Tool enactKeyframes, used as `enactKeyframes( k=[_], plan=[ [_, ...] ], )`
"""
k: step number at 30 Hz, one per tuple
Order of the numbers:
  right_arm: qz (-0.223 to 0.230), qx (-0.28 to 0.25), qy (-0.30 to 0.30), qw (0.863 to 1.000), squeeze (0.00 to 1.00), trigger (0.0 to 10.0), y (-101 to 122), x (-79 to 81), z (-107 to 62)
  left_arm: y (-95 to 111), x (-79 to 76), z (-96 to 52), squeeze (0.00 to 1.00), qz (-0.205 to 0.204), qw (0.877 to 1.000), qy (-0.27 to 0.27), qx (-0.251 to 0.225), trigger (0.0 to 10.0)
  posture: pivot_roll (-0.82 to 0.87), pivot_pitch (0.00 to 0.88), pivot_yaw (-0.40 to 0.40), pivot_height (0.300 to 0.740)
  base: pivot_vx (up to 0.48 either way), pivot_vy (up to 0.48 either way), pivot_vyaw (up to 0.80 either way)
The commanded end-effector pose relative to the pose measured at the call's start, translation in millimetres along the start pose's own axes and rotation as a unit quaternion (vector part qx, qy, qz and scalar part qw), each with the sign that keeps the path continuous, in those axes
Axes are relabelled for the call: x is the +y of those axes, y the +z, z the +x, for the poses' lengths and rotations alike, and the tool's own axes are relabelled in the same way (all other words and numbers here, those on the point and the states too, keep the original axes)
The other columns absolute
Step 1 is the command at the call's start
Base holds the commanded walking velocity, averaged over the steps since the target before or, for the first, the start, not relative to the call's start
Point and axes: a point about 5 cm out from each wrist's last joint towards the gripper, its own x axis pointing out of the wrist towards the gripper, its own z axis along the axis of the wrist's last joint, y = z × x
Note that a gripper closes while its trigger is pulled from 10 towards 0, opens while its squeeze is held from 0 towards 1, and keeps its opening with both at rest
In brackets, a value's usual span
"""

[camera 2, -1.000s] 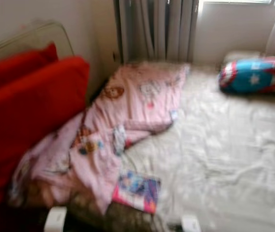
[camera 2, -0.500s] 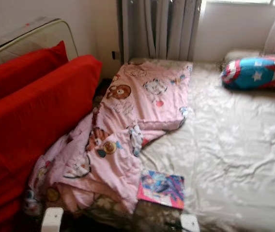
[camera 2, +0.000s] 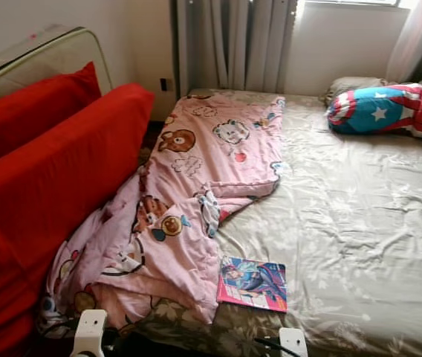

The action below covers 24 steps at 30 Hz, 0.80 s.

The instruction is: Clean up the room

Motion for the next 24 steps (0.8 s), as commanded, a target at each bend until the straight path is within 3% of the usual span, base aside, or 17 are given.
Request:
enactKeyframes(
  k=[1, 7, 16, 19, 21, 24],
  plan=[
    [0.003, -0.001, -0.002, 1.0, 0.0, 10.0, 0.9, -1.1, 0.1, -2.8, 1.0, -0.9, 0.0, 0.003, 1.0, 0.002, 0.002, 10.0, -0.03, 0.0, 0.0, 0.74, 0.0, -0.48, 0.0],
    [0.002, -0.002, -0.001, 1.0, 0.0, 10.0, 1.5, -1.0, 0.2, -2.9, -0.7, -1.1, 0.0, 0.003, 1.0, -0.004, -0.003, 10.0, -0.03, 0.0, 0.0, 0.74, 0.0, -0.48, 0.0],
    [0.013, -0.037, 0.001, 0.999, 0.0, 10.0, 17.2, -2.0, 2.0, 23.4, -7.5, 3.7, 0.0, -0.008, 0.998, -0.023, -0.054, 10.0, -0.03, 0.0, 0.0, 0.74, 0.0, 0.0, 0.0],
    [0.017, -0.062, 0.003, 0.998, 0.0, 10.0, 27.8, -2.3, 2.8, 31.2, -8.5, 4.2, 0.0, -0.014, 0.997, -0.03, -0.075, 10.0, -0.03, 0.0, -0.003, 0.74, 0.0, 0.0, 0.0],
    [0.028, -0.129, 0.008, 0.991, 0.0, 10.0, 56.8, -1.2, 3.5, 47.6, -10.3, 4.0, 0.0, -0.016, 0.991, -0.046, -0.122, 10.0, -0.03, 0.0, -0.005, 0.74, 0.0, 0.0, 0.0],
    [0.042, -0.188, 0.015, 0.981, 0.0, 10.0, 79.1, -1.6, 1.6, 62.0, -9.5, 0.9, 0.0, -0.022, 0.982, -0.057, -0.178, 10.0, -0.03, 0.0, -0.008, 0.74, 0.0, 0.0, 0.0]
  ],
)
